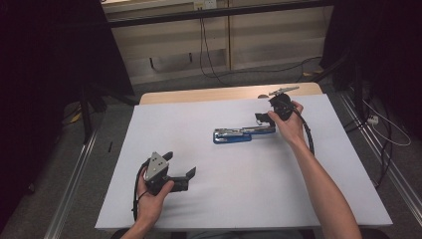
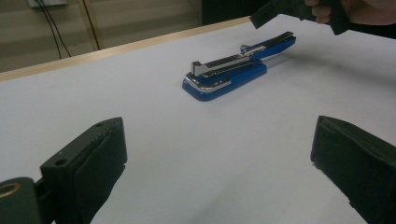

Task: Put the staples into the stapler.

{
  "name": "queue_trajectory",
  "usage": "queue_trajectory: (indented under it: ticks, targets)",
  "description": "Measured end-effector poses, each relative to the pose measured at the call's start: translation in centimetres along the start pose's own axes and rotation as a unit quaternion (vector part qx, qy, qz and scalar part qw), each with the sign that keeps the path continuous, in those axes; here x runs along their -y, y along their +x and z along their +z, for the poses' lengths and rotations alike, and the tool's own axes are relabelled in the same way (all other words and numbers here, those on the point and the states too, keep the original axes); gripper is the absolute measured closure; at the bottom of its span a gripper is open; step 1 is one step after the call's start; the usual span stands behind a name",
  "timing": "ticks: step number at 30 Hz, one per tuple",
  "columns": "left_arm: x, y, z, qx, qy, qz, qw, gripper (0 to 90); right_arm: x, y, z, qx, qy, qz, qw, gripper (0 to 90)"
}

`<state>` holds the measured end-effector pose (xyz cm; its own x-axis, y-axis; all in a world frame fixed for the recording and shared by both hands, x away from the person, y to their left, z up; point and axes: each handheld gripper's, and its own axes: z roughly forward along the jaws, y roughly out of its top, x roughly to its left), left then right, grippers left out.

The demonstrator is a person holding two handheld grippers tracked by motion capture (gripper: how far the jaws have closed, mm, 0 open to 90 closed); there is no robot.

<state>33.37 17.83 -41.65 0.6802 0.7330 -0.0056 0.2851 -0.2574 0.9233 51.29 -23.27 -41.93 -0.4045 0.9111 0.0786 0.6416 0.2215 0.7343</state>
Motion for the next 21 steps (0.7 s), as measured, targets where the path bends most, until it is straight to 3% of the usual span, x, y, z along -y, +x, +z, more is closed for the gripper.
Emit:
queue_trajectory:
  ticks: [8, 10, 13, 21]
  targets:
    - [0.1, 0.1, 0.2, -0.001, 0.003, -0.006, 1.0, 3.7, -0.7, 0.3, 1.2, -0.01, 0.041, -0.024, 0.9988, 14.2]
    - [0.1, 0.2, 0.1, -0.001, 0.004, -0.003, 1.0, 3.7, -0.9, 0.4, 1.6, -0.018, 0.063, -0.031, 0.9973, 12.6]
    - [0.1, 0.3, 0.1, -0.001, 0.004, -0.004, 1.0, 3.7, -1.1, 0.4, 1.9, -0.022, 0.073, -0.033, 0.9965, 15.4]
    - [0.1, 0.4, 0.0, 0.004, 0.002, -0.016, 0.9999, 3.7, -1.4, 0.5, 2.5, -0.028, 0.109, -0.043, 0.9927, 33.1]
